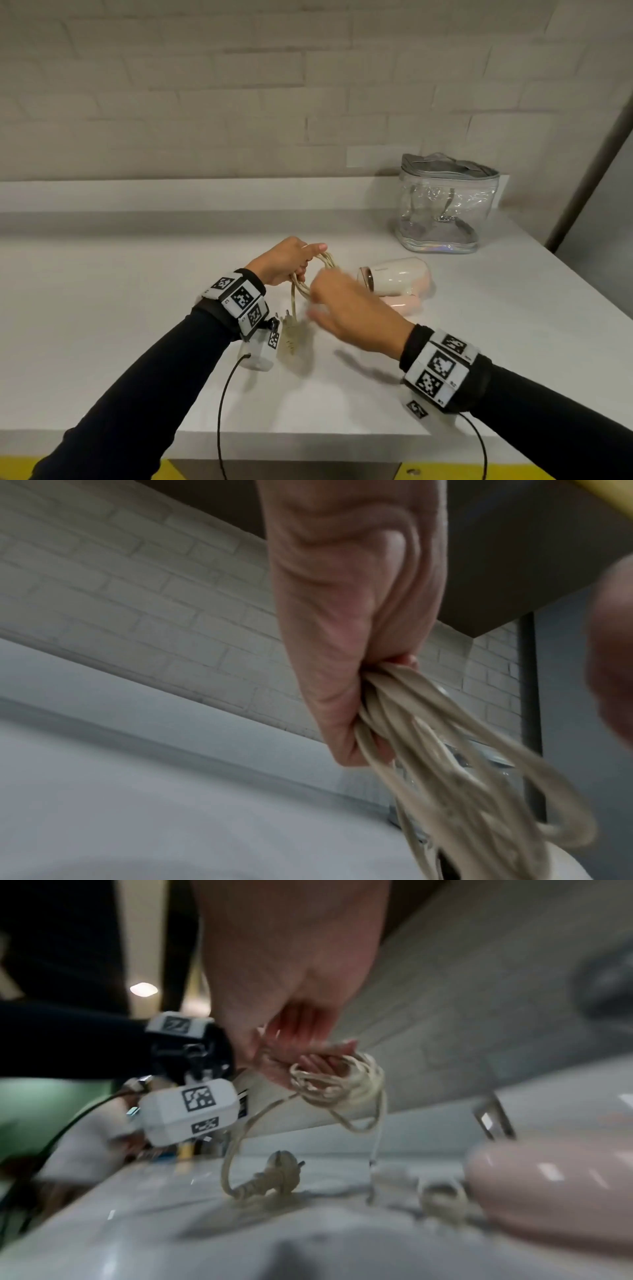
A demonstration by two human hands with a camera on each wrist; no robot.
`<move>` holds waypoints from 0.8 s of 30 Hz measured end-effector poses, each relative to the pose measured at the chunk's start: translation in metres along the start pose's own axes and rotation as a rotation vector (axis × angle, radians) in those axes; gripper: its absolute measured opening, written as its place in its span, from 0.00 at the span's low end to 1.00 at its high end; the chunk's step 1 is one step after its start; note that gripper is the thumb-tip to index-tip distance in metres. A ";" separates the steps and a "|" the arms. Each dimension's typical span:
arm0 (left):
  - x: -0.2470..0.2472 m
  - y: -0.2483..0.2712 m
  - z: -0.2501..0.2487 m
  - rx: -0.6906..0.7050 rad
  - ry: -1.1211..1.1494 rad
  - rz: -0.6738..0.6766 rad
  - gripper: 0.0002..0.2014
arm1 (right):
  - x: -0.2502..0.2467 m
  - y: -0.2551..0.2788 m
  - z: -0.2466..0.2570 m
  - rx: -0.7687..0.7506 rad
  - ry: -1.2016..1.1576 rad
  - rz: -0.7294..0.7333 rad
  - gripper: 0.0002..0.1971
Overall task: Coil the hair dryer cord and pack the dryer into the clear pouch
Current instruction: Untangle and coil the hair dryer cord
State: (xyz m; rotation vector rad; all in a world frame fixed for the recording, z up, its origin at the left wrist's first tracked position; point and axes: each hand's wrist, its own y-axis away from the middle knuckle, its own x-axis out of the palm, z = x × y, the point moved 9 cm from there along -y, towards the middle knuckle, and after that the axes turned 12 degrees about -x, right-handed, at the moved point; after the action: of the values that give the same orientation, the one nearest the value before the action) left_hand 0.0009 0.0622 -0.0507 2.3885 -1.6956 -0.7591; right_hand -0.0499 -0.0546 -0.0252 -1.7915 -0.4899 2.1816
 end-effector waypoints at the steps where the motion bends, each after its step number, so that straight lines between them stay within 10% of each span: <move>1: 0.001 -0.001 0.000 -0.005 -0.005 0.004 0.19 | 0.020 -0.004 0.018 -0.171 0.053 0.173 0.09; 4: 0.003 -0.003 0.003 -0.014 -0.006 0.013 0.20 | 0.079 0.002 0.025 -0.331 0.221 0.558 0.16; 8: -0.003 -0.004 0.010 -0.026 0.052 0.011 0.20 | 0.098 0.013 0.016 -0.303 0.344 0.636 0.18; 19: -0.006 -0.006 0.014 -0.075 0.074 0.018 0.20 | 0.058 -0.012 0.046 -0.659 0.443 0.109 0.08; 24: -0.004 -0.006 0.010 -0.065 0.067 0.035 0.20 | 0.078 -0.015 0.025 -0.600 0.450 0.267 0.10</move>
State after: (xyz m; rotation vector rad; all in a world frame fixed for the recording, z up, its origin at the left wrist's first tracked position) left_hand 0.0003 0.0700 -0.0606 2.3079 -1.6563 -0.7096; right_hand -0.0893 -0.0109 -0.0838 -2.7105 -0.9021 1.7919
